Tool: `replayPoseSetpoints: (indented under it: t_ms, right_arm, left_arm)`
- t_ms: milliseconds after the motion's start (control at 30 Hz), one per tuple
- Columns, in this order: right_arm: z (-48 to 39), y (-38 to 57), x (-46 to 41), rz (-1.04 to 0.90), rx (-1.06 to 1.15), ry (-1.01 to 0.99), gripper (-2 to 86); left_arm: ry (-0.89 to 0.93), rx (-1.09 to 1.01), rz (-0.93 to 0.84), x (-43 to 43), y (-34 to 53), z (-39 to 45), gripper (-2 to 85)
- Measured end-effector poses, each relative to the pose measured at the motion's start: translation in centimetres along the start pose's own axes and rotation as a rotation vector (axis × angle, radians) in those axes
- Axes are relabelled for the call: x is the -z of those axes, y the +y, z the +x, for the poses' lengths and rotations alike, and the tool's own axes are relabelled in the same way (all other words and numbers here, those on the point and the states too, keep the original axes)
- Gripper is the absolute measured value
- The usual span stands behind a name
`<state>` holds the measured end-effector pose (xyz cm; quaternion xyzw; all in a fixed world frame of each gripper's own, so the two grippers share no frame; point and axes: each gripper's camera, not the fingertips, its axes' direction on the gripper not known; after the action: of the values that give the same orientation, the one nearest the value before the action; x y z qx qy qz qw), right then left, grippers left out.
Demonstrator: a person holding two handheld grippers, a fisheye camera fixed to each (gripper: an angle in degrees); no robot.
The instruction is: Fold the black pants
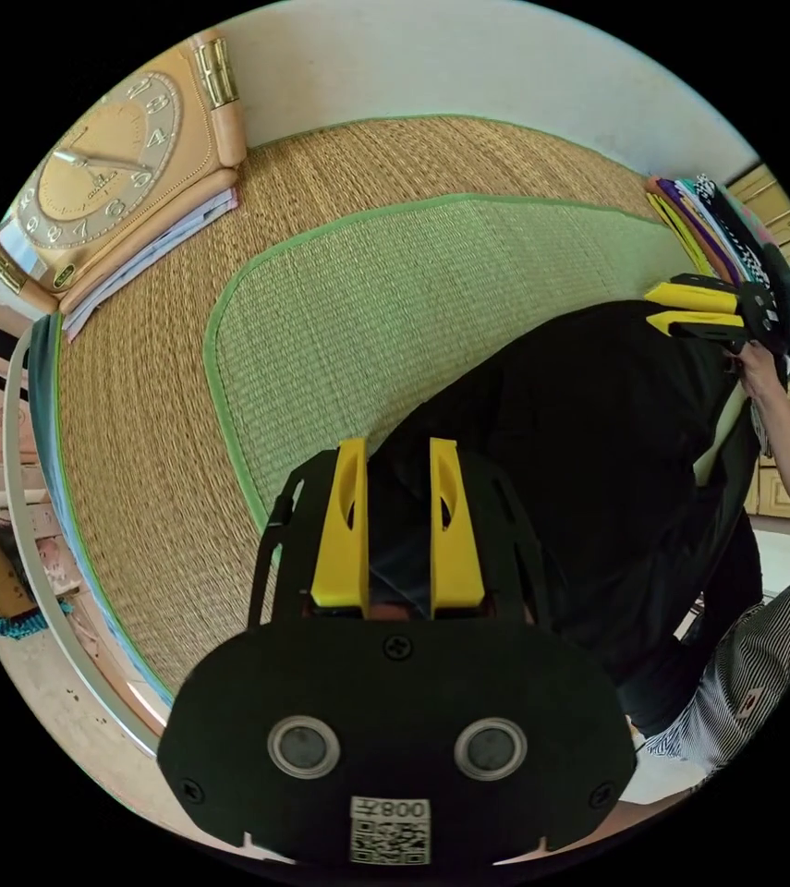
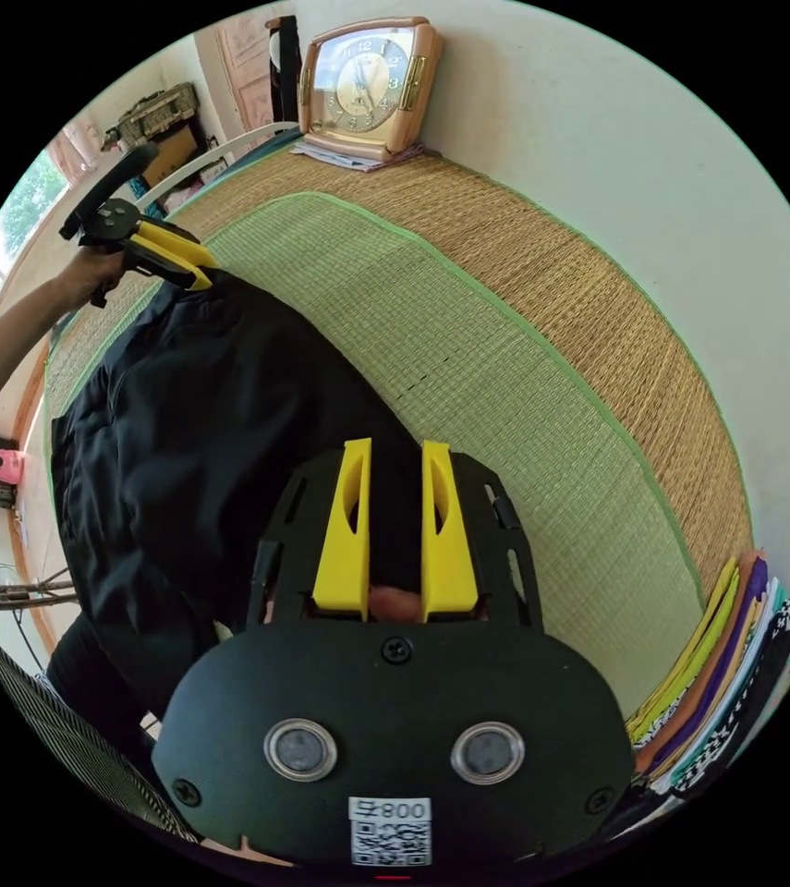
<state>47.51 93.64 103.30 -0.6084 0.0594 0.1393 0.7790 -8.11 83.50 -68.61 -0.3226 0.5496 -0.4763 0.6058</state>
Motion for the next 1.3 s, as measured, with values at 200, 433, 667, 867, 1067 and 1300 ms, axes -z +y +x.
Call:
replayPoseSetpoints:
  t_ms: [200,433,667,867,1067,1300]
  right_arm:
    - [0.0,-0.9,-1.2,-0.062,0.019,0.0,9.0]
    - [-1.4,-0.8,-0.6,-0.086,0.058,0.002,5.2]
    - [-2.1,-0.1,0.5,-0.117,0.021,-0.047,2.2]
    - [-3.3,1.7,3.5,-0.081,-0.011,-0.054,1.7]
    - [-5.5,4.9,7.1,-0.039,-0.031,-0.052,1.5]
    - [-9.1,10.4,11.2,0.019,-0.064,-0.07,1.4]
  left_arm:
    - [-0.017,-0.045,0.022,2.7,-2.3,0.7,9.1]
    - [-0.081,-0.091,-0.015,6.1,-4.6,3.5,4.3]
    - [-0.143,-0.043,-0.008,10.5,-4.7,5.2,1.9]
    - [-0.154,-0.033,0.016,15.8,-3.0,6.7,1.4]
    - [-0.199,-0.041,0.037,20.6,0.1,9.5,1.4]
    - [-0.208,-0.038,0.078,25.8,5.9,13.2,1.6]
